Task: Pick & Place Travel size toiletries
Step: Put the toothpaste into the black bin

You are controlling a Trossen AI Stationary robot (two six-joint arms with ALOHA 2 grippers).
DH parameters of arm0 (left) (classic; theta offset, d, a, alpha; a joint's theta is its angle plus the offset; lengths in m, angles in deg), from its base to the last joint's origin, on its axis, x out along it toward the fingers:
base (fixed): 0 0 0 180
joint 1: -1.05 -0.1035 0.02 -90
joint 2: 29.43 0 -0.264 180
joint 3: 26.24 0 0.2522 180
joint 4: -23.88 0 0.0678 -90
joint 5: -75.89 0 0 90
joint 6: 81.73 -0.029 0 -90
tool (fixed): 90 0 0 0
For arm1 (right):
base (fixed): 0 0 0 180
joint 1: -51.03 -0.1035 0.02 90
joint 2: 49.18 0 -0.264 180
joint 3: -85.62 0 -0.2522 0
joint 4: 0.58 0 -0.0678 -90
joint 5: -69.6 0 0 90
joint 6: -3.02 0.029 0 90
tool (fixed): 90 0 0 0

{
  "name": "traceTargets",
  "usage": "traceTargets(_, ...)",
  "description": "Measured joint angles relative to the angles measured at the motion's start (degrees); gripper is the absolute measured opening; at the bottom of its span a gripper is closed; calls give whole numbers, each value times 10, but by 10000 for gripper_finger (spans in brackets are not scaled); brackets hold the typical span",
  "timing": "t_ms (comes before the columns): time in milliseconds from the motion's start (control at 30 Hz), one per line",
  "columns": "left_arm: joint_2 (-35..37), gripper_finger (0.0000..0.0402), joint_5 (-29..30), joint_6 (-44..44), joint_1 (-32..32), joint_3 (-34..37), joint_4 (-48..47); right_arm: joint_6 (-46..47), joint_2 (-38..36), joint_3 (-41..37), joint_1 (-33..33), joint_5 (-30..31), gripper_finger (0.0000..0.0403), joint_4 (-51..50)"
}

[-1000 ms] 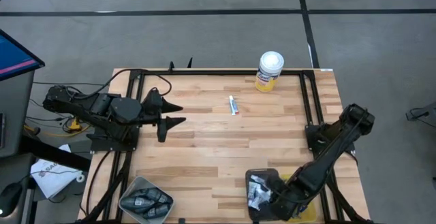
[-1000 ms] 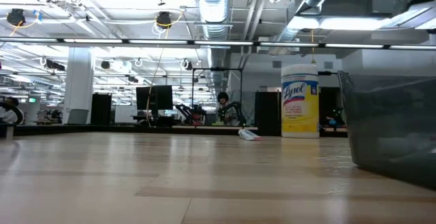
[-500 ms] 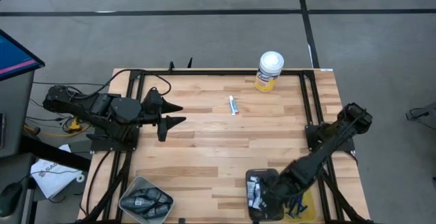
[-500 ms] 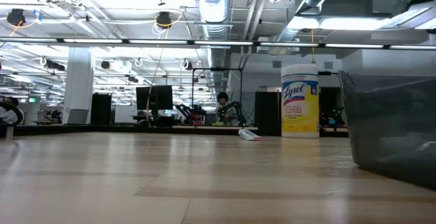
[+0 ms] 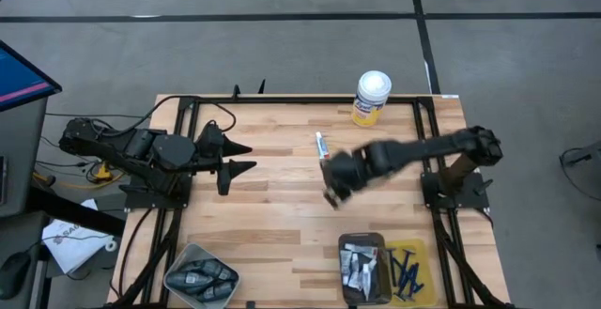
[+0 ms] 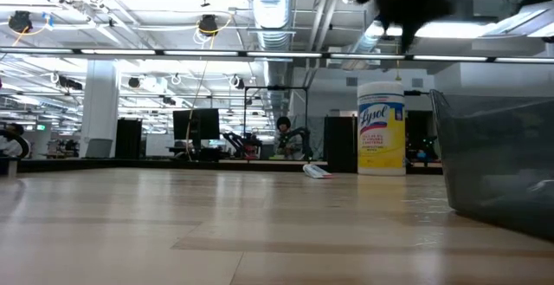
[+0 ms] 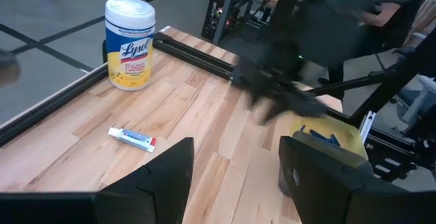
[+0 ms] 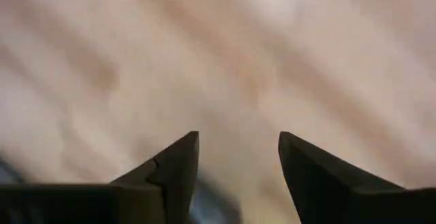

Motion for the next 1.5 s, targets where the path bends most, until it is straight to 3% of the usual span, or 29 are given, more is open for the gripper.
traceTargets(100, 0, 213, 0, 0, 0, 0, 0, -38, 0, -8, 72, 40, 202, 33)
traceTargets(367, 0, 213, 0, 0, 0, 0, 0, -80, 22, -20, 224, 45, 281, 146)
traceTargets(533, 0, 213, 0, -1, 0, 0, -1, -97, 78, -20, 256, 41, 305, 182)
traceTargets(800, 0, 213, 0, -1, 0, 0, -2, -104, 192, -20, 276, 37, 306, 226)
traceTargets(1200, 0, 213, 0, -2, 0, 0, -2, -120, 263, -14, 281, -18, 295, 247)
traceTargets(1500, 0, 213, 0, -2, 0, 0, -2, -119, 268, -16, 281, -24, 195, 235)
